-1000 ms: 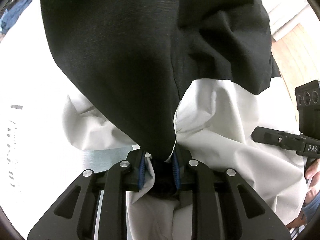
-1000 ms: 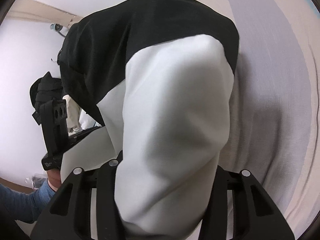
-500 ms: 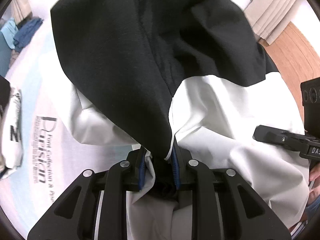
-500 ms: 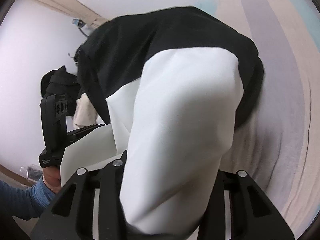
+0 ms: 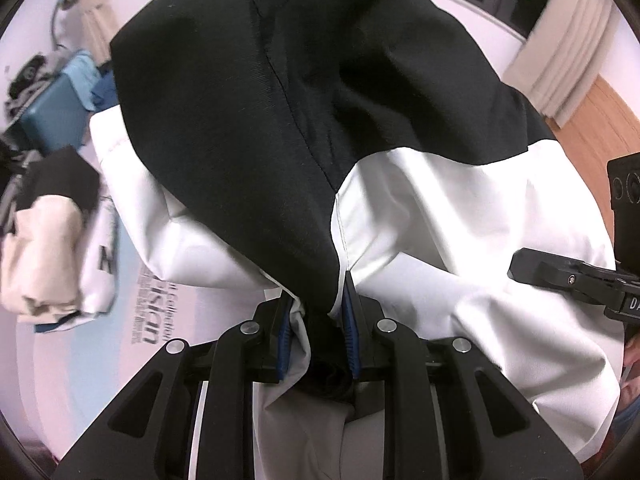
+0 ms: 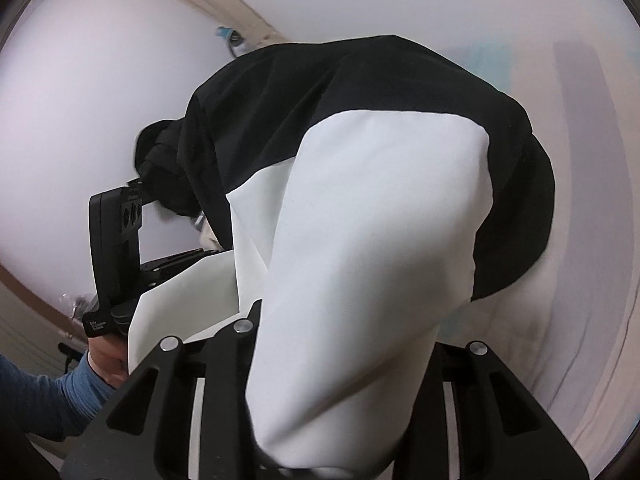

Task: Fold large clothes
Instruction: 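Carry the jacket bundle with both grippers toward the clothes pile by the suitcases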

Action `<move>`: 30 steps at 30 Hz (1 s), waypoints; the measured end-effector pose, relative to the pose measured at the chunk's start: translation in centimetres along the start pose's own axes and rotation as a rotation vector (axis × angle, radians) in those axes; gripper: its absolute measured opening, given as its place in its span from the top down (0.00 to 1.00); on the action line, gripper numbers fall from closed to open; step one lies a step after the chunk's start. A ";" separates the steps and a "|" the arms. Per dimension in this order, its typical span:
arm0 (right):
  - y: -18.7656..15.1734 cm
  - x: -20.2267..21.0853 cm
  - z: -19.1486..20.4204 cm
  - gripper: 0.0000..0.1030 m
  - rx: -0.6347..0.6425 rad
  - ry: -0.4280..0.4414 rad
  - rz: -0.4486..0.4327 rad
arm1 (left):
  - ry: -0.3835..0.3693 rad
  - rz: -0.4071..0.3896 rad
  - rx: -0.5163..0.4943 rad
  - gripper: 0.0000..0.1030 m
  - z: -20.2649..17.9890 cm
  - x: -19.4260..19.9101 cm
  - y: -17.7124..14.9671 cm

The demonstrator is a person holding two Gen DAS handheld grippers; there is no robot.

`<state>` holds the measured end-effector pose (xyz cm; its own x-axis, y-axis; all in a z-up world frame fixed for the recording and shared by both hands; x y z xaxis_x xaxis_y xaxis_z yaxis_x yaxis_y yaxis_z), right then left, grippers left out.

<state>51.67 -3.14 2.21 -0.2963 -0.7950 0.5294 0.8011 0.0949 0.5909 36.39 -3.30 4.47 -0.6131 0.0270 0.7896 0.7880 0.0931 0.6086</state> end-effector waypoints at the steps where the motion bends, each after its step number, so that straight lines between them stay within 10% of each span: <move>1: 0.5 0.0 0.8 0.72 0.016 0.006 -0.002 | 0.016 -0.018 0.002 0.81 0.5 1.1 0.9; 12: 5.6 -6.1 13.8 0.72 0.178 0.042 -0.011 | 0.107 -0.115 0.046 0.80 12.1 8.0 4.2; 30: 13.1 -28.6 38.6 0.72 0.284 0.175 -0.023 | 0.286 -0.201 0.067 0.81 45.3 18.7 13.5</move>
<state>50.55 43.95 18.25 -0.1996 -0.8872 0.4160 0.6106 0.2194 0.7610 32.96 43.55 23.88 -0.7073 -0.2774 0.6502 0.6418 0.1337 0.7552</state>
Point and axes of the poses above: each gripper's, at about its wrist camera, not at the fingertips, and x roughly against the way its jaws point, z to its left, y to its top, the point moved 10 cm from there along -x, roughly the way its jaws point, and after that the axes turned 7 degrees about -z, right-handed, at the moved point
